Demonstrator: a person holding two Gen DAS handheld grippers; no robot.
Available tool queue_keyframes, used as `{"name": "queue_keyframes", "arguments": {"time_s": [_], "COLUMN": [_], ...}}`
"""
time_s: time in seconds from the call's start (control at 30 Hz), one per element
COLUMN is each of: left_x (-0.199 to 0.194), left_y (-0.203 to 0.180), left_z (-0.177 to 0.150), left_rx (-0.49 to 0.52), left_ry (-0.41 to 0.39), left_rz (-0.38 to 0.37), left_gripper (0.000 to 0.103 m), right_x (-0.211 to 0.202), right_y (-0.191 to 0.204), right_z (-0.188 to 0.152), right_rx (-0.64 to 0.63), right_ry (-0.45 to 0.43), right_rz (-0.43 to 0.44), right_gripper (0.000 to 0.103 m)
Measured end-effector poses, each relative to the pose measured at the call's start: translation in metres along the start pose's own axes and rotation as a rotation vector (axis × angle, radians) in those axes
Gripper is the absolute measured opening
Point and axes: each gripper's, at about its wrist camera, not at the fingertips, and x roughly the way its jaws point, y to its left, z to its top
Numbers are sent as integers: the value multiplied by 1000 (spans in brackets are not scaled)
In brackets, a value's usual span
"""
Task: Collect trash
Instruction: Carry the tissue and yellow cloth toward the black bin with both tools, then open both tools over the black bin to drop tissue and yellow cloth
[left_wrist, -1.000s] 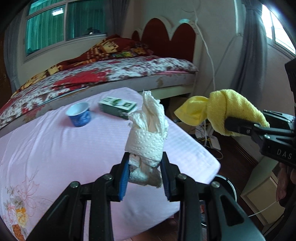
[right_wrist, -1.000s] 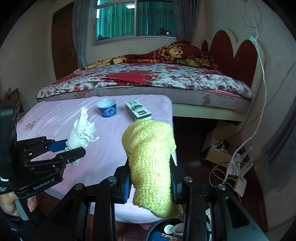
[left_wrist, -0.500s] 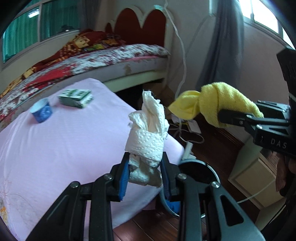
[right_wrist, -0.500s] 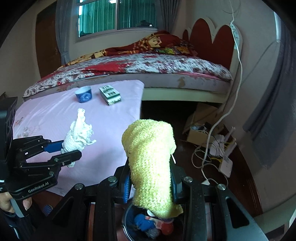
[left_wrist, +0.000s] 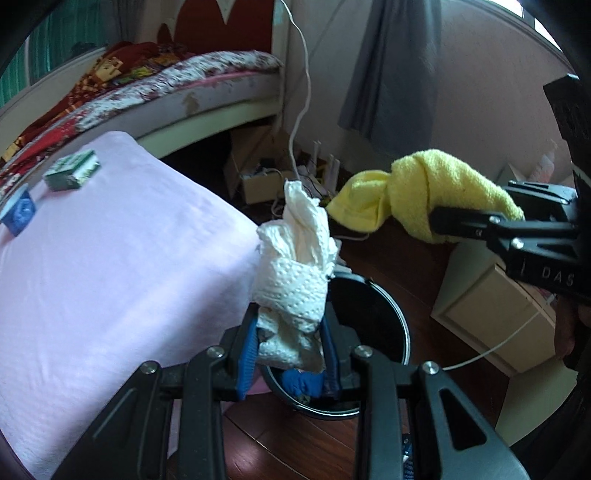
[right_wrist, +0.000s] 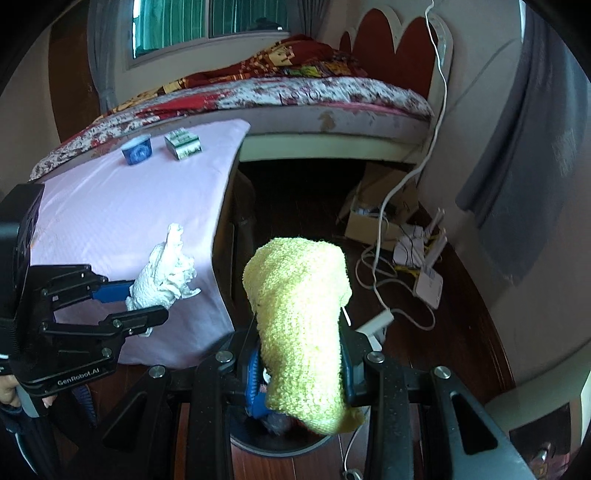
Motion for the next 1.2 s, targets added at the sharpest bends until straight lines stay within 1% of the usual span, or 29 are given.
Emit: {"name": "queue_keyframes", "arguments": {"time_s": [0.23, 0.47, 0.6, 0.8, 0.93, 1.03, 1.07, 1.1, 1.13, 1.17, 1.2], "left_x": [27, 48, 64, 85, 99, 112, 114, 117, 121, 123, 121], "left_y": [-15, -19, -21, -20, -20, -19, -17, -16, -16, -14, -9], "left_z": [-12, -21, -25, -36, -41, -43, -44, -45, -47, -48, -52], "left_rx": [21, 21, 26, 22, 17, 2, -1, -6, -14, -23, -45], "left_ry": [81, 138, 175, 228, 264, 292, 298, 302, 312, 317, 304], "left_rz": [-14, -28, -55, -86, -98, -114, -119, -120, -112, -103, -85], "left_gripper": [33, 33, 33, 33, 33, 35, 39, 47, 56, 74, 83], "right_x": [19, 40, 52, 75, 94, 106, 109, 112, 117, 124, 128], "right_y": [-8, -14, -18, -18, -15, -10, -8, -6, -4, -1, 0], "right_z": [-31, -44, -53, -70, -81, -86, -87, -88, -89, -92, -95], "right_rx": [-11, -13, -2, -9, -30, -50, -57, -67, -77, -98, -122], "right_ry": [61, 111, 140, 199, 255, 290, 298, 306, 323, 355, 364], "right_rz": [21, 40, 45, 52, 67, 84, 88, 93, 102, 92, 56], "right_gripper": [36, 36, 36, 36, 36, 37, 37, 38, 47, 57, 84]}}
